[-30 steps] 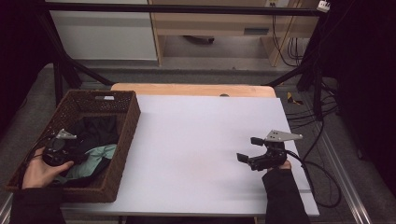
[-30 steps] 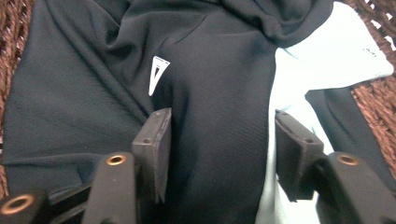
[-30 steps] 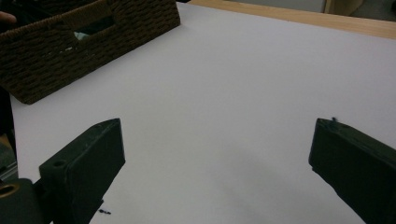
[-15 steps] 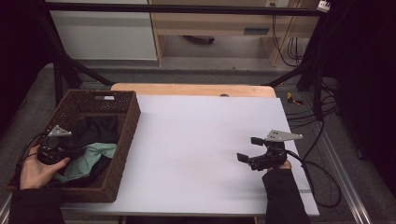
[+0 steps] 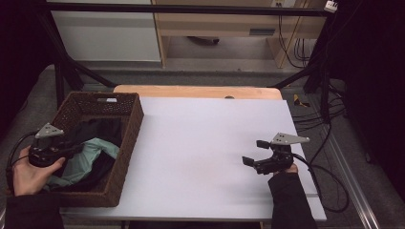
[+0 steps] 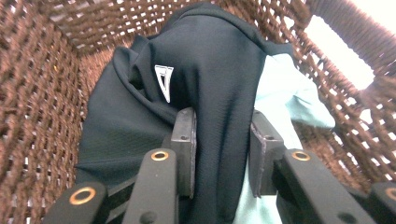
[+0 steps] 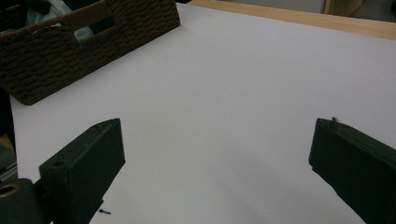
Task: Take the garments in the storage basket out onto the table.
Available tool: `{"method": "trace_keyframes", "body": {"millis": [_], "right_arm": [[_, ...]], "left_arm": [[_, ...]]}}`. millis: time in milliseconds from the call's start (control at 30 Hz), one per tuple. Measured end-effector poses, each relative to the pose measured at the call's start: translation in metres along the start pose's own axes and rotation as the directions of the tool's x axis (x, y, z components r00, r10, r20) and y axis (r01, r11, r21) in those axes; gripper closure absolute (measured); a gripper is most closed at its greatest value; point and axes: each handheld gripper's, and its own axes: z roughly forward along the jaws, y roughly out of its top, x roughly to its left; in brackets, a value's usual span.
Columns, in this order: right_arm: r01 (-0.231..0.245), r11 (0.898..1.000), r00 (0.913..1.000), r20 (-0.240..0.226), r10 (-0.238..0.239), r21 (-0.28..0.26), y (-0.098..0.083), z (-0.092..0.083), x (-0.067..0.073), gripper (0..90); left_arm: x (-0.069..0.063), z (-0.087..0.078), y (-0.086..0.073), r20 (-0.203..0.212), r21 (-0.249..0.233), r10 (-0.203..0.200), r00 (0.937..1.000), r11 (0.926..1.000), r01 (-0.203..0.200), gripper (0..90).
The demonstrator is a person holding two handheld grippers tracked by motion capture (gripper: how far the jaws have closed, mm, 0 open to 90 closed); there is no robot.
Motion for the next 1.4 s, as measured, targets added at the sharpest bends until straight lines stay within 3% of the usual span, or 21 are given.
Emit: {"method": "trace_keyframes", "body": {"millis": [600,900,1400], "right_arm": [[-0.001,1.0,1.0,0.002,0.001,-0.001,0.0,-0.001,0.0,3.9],[0.0,1.0,1.0,0.001,0.0,-0.002,0.0,-0.001,0.0,3.9],[-0.001,1.0,1.0,0.003,0.001,-0.006,0.0,-0.001,0.0,3.9]], "left_arm": [[-0.017,-0.034,0.018,-0.006,-0.084,-0.014,0.9999,0.9963,0.014,73.0],[-0.023,-0.042,0.026,-0.008,-0.09,0.01,0.9999,0.9959,-0.011,73.6],[-0.012,-0.063,0.048,0.048,-0.086,0.027,0.9985,0.996,-0.023,73.8]]}}
